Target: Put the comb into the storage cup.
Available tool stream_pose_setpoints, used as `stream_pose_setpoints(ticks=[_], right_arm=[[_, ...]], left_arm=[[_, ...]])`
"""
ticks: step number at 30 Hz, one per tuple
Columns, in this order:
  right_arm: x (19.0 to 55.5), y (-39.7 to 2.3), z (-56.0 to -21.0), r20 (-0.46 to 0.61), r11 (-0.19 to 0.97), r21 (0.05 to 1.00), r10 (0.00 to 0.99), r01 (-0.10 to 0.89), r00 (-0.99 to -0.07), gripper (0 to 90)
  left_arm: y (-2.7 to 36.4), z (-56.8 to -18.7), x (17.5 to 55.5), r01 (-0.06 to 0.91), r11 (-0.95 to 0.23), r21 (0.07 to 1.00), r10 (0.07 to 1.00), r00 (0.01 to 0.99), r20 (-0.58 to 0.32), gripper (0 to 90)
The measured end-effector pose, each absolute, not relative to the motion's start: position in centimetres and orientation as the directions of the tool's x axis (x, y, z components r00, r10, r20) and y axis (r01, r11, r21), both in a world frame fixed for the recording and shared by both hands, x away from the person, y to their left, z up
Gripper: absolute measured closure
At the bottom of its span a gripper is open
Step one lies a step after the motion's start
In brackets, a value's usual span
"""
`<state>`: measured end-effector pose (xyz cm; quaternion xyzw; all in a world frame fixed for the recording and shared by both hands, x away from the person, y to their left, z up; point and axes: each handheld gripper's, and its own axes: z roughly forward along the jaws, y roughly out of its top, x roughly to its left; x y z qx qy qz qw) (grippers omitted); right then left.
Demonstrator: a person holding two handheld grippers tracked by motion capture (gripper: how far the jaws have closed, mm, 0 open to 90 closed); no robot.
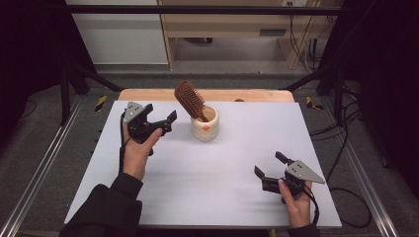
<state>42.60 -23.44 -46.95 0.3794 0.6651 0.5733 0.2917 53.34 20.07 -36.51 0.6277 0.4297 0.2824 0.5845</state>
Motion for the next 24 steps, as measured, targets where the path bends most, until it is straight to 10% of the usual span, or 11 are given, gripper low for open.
stream_pose_setpoints(ticks=[24], right_arm=[[42.6, -23.3, -47.0, 0.045, 0.058, 0.984, 0.837, 0.171, -0.545, 5.7]], left_arm=[[22.6, -36.3, 51.1, 0.178, 0.030, 0.984, 0.870, 0.480, -0.113, 1.7]])
